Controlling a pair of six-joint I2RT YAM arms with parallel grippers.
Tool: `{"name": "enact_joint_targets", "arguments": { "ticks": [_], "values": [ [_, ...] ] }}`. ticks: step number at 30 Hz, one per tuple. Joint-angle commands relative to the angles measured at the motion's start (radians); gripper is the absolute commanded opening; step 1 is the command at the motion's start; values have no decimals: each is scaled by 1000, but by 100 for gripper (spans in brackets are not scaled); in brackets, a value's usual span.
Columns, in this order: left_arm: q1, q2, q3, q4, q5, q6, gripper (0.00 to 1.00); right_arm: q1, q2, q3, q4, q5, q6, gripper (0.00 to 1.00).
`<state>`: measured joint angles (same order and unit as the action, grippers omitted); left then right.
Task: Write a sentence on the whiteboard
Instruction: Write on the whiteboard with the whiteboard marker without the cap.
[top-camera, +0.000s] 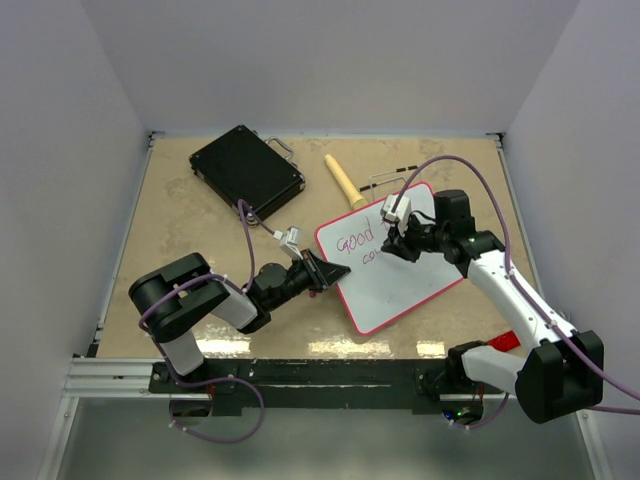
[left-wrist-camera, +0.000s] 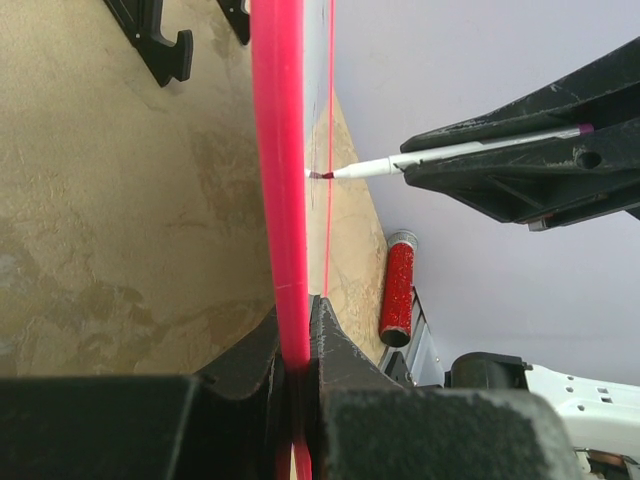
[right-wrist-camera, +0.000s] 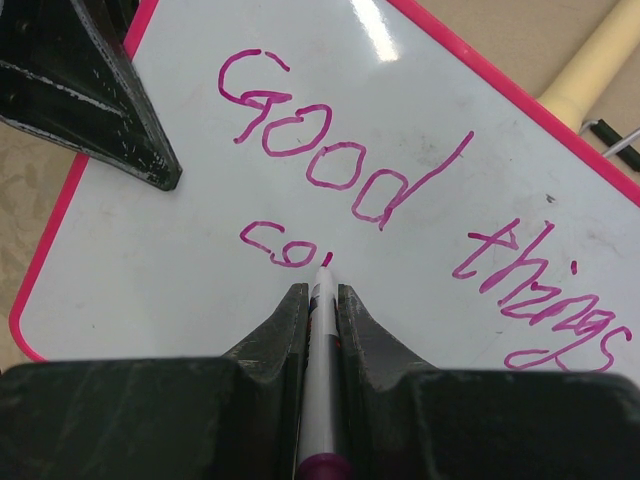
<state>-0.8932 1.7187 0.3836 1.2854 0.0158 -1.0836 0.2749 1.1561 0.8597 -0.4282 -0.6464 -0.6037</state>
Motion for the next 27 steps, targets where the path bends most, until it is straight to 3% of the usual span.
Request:
{"name": "enact_joint_targets", "arguments": {
  "ticks": [1, 10, 17, 27],
  "values": [
    [0, -5, 0, 293, 26, 71, 0, 7, -18, 7, -67, 1, -53, 0],
    [4, 1, 5, 293, 32, 71, 0, 20, 4, 22, -69, -12, -48, 0],
    [2, 5, 5, 298, 33, 70, 0, 18, -12, 27, 52, 53, 28, 0],
    [2, -2, -2, 301, 30, 70, 0, 18, -25, 18, 86, 139, 53, 0]
  ]
}}
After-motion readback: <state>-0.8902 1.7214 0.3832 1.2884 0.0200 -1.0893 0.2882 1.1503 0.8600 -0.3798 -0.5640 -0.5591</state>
